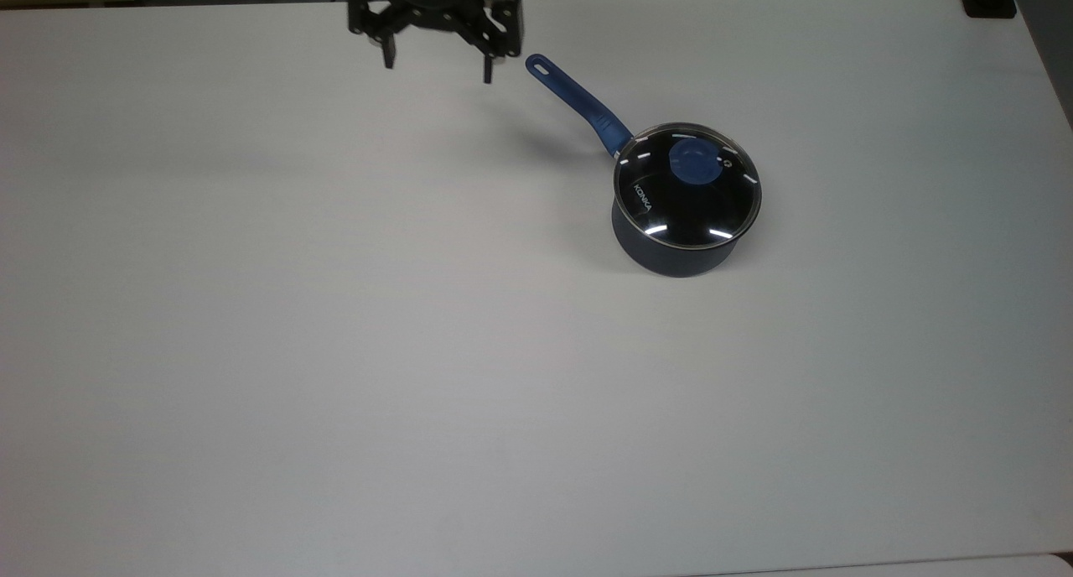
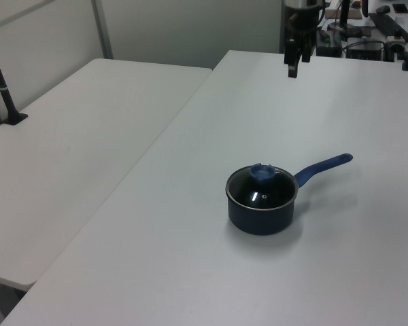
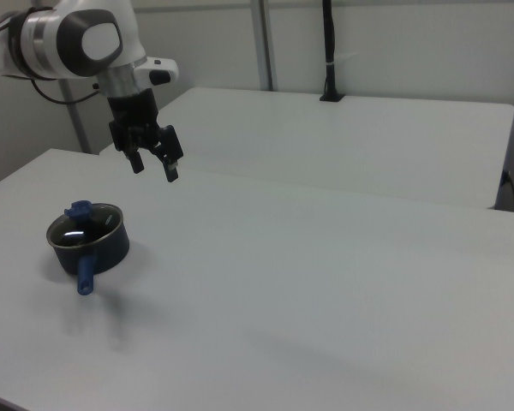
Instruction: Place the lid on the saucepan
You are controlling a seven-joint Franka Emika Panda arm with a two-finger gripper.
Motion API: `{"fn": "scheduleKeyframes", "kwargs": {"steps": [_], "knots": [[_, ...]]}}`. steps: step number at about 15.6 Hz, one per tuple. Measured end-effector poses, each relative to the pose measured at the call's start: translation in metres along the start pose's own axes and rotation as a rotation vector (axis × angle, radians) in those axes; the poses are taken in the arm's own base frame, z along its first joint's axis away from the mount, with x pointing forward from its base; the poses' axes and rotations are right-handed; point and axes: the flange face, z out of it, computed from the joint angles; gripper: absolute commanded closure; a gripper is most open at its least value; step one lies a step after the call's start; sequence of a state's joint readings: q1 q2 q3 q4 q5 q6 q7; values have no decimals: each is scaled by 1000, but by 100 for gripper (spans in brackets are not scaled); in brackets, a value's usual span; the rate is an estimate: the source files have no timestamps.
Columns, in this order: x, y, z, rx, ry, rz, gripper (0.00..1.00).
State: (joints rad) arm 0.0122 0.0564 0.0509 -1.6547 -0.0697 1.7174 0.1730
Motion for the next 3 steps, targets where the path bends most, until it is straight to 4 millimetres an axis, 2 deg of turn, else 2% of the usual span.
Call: {"fn": "scheduleKeyframes", "kwargs": {"steps": [3], "knots": [[-1,0,-1,0,2,-2,0]]}}
